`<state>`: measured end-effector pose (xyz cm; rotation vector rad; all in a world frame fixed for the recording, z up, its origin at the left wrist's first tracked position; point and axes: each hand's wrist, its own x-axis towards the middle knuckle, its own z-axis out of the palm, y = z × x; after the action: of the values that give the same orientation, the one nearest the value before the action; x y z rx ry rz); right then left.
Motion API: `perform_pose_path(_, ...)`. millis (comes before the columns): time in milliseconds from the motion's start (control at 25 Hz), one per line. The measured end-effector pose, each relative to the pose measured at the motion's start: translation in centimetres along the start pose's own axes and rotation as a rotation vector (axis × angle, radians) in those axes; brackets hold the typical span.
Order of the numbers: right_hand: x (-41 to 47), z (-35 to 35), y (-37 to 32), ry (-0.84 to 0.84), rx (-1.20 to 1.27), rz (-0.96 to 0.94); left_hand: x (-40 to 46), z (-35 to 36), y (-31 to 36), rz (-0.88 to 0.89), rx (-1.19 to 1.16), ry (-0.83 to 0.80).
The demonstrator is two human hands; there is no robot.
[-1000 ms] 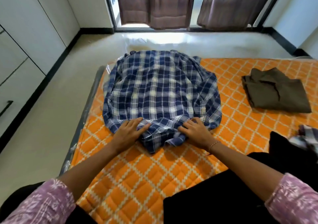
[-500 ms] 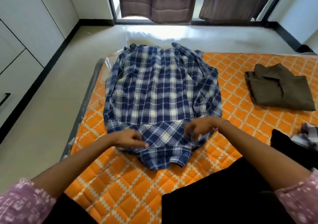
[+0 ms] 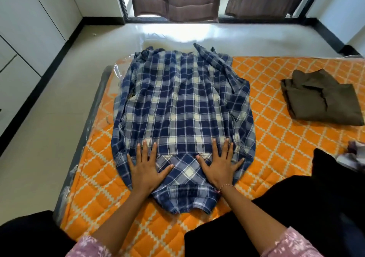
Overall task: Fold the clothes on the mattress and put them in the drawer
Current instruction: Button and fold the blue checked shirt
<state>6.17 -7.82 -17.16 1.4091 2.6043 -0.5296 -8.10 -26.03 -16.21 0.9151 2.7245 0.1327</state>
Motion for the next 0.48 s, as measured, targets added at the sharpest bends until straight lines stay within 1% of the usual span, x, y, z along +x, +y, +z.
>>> perform_pose_path(160,-4.4,0.4,1.6,-0.134,0.056,0.066,-5.5,1.3,-0.6,-0.025,0.013,-0.044)
perform_pose_path(200,-5.0,0.3,1.9,-0.116,0.074,0.063,-6.5,1.5,-0.6,-0.049,-0.005,-0.053)
perform_pose_path(240,-4.9,-0.1,2.0,-0.048,0.079,0.035,-6.8,1.5,-0.5,-0.065,-0.015,-0.05)
perform_pose_path(320,-2.8,-1.8,1.5,0.159,0.115,-0.085,-5.4,0.6,0.2,-0.055,-0.031,0.005)
perform_pose_path(360,-1.0,-3.1,1.1,0.256,0.213,-0.112,-3.7,-0.1,1.0,-0.02,-0.028,0.036)
perform_pose_path(400,0.9,-4.5,1.0,0.323,0.351,-0.065,-1.9,-0.9,1.8,0.029,-0.005,0.056)
perform_pose_path(440,2.9,-5.8,1.3,0.364,0.457,0.031,0.2,-1.4,2.9,0.081,0.018,0.068)
perform_pose_path(480,4.8,-6.8,2.0,0.354,0.479,0.143,2.0,-1.6,4.3,0.136,0.038,0.07)
